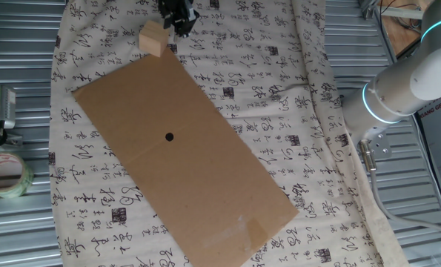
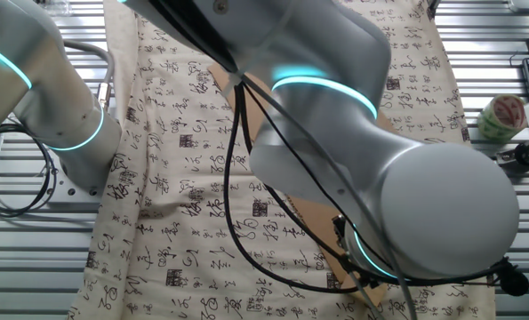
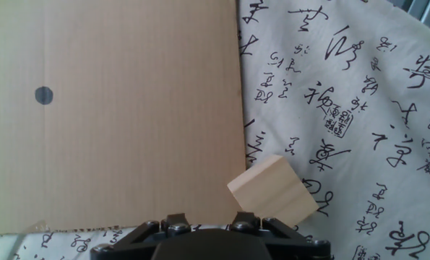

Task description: Grab the block and place it at the designated location

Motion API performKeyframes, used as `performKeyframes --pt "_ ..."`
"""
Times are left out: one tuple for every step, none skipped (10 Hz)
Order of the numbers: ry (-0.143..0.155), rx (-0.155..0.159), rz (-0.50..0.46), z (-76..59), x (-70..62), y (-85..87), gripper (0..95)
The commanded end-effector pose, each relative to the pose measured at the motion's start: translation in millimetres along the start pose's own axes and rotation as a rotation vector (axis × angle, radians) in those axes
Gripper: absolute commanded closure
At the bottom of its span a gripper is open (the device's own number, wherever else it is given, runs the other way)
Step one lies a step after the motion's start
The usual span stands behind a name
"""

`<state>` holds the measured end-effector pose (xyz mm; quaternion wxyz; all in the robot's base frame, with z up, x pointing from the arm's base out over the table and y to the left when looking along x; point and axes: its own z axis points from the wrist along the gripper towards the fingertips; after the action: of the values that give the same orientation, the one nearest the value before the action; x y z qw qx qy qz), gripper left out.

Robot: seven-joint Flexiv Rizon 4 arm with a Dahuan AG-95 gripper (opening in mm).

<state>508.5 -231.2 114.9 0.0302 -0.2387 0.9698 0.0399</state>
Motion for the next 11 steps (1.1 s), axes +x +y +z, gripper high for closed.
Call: performKeyframes --pt "0.001 0.001 0.0 0.2 -0.3 0.0 57.0" --pt "0.001 0.002 0.002 0.2 -0.3 0.0 57.0" --pt "0.001 0.001 -0.002 0.2 -0.3 0.0 57.0" --pt "0.014 0.008 -0.017 0.2 -0.3 0.0 57.0" --pt "0.02 0.014 -0.027 0.2 -0.3 0.0 57.0" --pt "0.02 0.014 -0.028 0.2 -0.3 0.0 57.0" --pt "0.022 0.017 -0.03 0.2 -0.3 0.0 57.0" --pt "0.024 0.019 -0.032 0.2 -0.3 0.0 57.0" --pt "0.035 0.019 -0.03 0.2 -0.3 0.0 57.0" --pt "0.049 0.02 -0.028 0.2 -0.3 0.0 57.0" --pt "0.059 0.028 -0.024 0.2 -0.3 0.0 57.0"
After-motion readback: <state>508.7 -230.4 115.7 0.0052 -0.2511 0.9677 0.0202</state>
